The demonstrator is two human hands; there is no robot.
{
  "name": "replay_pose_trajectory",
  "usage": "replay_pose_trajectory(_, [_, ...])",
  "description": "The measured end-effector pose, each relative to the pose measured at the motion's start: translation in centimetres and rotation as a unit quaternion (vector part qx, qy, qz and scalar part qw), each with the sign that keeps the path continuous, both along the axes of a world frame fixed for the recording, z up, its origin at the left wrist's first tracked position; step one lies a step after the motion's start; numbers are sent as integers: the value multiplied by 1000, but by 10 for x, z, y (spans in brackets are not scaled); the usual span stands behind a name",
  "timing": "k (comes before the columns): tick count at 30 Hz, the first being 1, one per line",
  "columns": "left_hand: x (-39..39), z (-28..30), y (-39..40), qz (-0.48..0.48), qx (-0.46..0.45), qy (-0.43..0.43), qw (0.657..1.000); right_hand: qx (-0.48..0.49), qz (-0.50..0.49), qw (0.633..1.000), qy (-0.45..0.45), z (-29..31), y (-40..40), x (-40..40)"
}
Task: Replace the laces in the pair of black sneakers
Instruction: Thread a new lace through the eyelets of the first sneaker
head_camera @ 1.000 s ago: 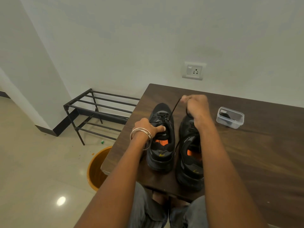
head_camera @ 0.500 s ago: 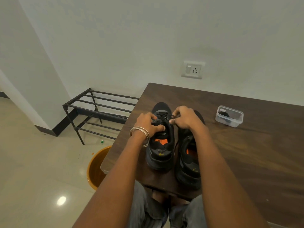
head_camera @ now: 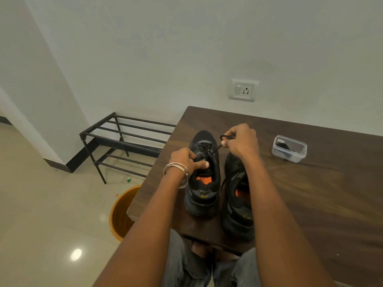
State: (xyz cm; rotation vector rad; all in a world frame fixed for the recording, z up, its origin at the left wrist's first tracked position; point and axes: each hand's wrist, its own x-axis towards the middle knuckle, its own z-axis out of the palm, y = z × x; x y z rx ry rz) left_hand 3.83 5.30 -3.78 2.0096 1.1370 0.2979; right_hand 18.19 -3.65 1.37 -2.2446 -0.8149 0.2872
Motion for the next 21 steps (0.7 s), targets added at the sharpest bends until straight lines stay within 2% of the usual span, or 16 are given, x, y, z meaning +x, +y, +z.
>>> replay_pose_trajectory(4, [-7,-1,13,-6,-28,-35,999,-47,3,999,-6,-6,-1,7])
replay_pose_trajectory(7, [-9,-1,18,-6,21,5,1000,-80,16,996,-20,-10,1,8])
replay_pose_trajectory(10, [-9,3,18,-6,48,-5,999,-89,25,995,-21,-12,3,7])
replay_pose_trajectory(15, [-14,-5,23,11,-64,26,998,-90,28,995,-22,-14,1,9])
replay_pose_trajectory(21, [-26,-2,21,38,-184,-41,981,-89,28,996,-11,-14,2,9])
